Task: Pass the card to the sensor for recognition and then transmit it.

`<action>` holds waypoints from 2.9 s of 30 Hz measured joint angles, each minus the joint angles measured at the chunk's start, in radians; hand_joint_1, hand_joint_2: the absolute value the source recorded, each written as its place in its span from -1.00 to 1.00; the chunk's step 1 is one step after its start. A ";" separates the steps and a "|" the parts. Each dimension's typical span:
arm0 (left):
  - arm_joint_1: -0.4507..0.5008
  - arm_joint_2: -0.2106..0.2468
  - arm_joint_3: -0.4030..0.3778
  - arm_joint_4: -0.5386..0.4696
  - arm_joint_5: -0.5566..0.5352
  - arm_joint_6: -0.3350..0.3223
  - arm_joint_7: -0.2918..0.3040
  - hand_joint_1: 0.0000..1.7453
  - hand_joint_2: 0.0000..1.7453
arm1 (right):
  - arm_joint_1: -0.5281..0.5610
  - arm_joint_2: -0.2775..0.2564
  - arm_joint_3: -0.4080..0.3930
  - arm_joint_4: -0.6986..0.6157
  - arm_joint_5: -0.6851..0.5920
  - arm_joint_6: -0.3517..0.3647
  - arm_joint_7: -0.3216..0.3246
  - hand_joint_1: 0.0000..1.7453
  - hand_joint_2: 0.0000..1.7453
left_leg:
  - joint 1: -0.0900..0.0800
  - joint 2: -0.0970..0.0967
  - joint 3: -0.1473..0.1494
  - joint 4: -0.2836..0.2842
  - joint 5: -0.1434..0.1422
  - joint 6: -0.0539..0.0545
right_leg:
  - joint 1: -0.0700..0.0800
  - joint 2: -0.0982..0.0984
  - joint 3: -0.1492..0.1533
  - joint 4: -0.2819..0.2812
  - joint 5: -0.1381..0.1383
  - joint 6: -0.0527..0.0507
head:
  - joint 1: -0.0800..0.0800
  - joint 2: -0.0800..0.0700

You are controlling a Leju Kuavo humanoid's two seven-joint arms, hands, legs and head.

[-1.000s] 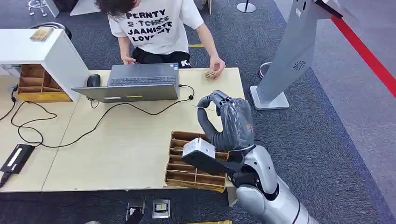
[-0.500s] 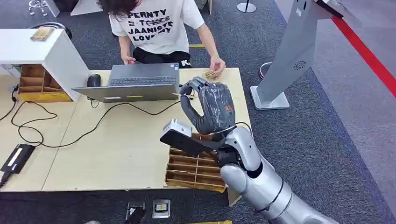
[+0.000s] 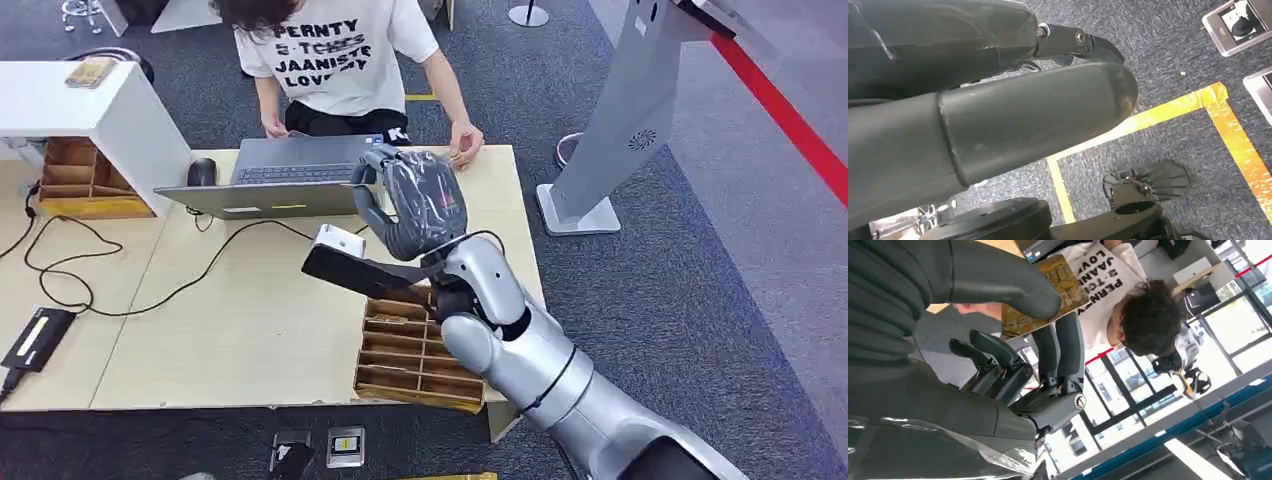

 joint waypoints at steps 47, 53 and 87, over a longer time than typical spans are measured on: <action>-0.007 -0.001 -0.024 0.000 0.011 -0.016 0.003 -1.00 -1.00 | -0.173 0.152 0.000 0.507 -0.073 -0.121 -0.096 1.00 1.00 | 0.000 0.000 0.000 0.000 0.000 0.000 | 0.000 0.001 0.000 0.000 0.000 0.000 | 0.000 0.000; -0.008 -0.001 -0.026 0.000 0.011 -0.016 0.003 -1.00 -1.00 | -0.181 0.163 0.000 0.552 -0.073 -0.132 -0.097 -1.00 1.00 | 0.000 0.000 0.000 0.000 0.000 0.000 | 0.000 0.001 -0.001 0.000 0.000 0.000 | 0.000 0.000; 0.025 0.015 -0.043 0.000 0.105 -0.008 -0.018 -1.00 -1.00 | 0.202 0.054 -0.037 0.210 -0.195 -0.246 -0.111 -1.00 1.00 | 0.000 0.001 0.001 0.000 0.000 0.000 | 0.000 0.002 -0.001 0.000 0.000 0.000 | 0.000 0.000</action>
